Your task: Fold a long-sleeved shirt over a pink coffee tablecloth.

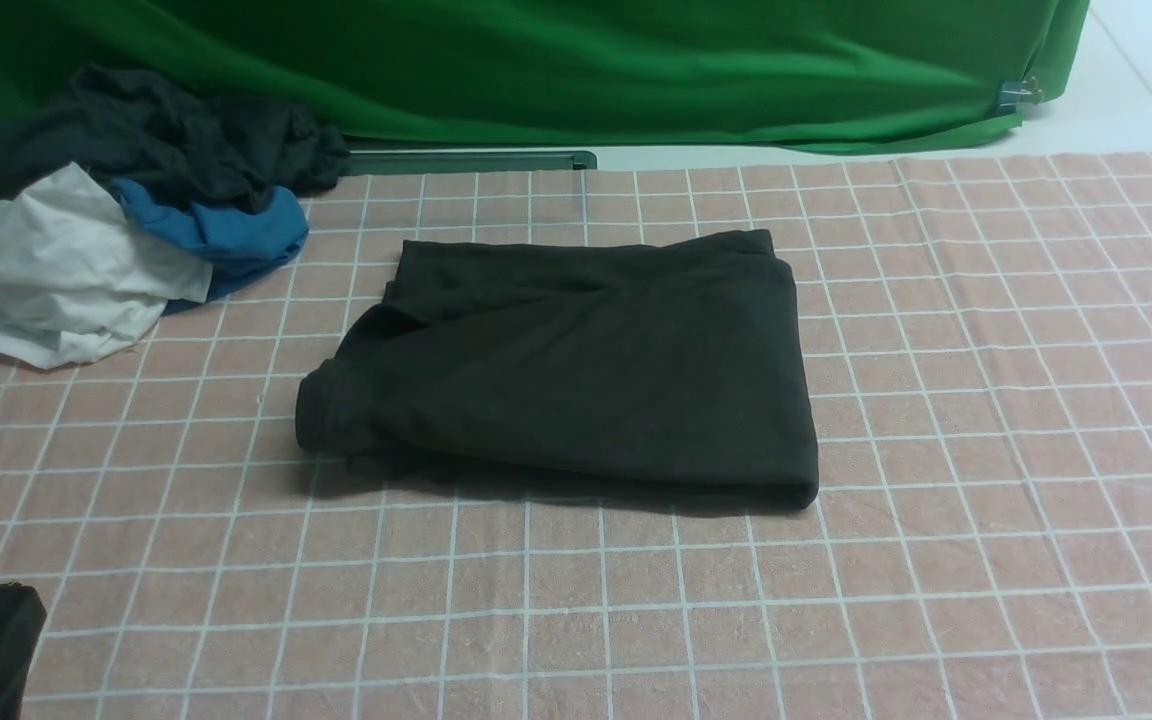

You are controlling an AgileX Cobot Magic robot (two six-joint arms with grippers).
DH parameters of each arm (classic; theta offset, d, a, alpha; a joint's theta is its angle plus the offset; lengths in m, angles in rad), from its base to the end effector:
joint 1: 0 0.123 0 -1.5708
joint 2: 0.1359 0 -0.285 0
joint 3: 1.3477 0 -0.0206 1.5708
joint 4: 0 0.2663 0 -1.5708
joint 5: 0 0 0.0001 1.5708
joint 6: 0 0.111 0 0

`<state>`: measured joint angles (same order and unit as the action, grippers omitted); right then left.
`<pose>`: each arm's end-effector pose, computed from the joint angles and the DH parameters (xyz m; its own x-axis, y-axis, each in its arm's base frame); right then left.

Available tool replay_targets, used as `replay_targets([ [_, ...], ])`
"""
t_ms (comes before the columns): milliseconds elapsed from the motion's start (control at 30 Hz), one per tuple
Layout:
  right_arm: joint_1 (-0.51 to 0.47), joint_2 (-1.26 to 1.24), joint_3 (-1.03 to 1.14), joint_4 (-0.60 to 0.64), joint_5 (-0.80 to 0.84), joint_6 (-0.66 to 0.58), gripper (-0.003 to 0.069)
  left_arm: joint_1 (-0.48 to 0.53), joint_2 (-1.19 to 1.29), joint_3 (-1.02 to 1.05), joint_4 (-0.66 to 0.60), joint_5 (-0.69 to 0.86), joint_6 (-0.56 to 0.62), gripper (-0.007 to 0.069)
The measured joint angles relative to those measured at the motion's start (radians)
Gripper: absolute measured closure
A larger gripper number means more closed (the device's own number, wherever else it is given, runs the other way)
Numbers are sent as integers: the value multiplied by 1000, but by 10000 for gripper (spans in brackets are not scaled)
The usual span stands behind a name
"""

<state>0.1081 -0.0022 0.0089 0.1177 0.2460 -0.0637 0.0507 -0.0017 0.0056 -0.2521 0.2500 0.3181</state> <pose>0.0899 0.0130 0.1847 -0.1688 0.0324 -0.9851 -0.1275 0.9903 0.0544 0.0908 -0.0023 0.1862 -0.1571 0.0654 -0.9854 0.0219 0.9978 0.0628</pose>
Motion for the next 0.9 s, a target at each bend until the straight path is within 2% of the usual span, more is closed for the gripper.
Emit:
replay_targets([
  [900,0,0,0,0,1,0,421,0,0,0,0,0,1,606],
])
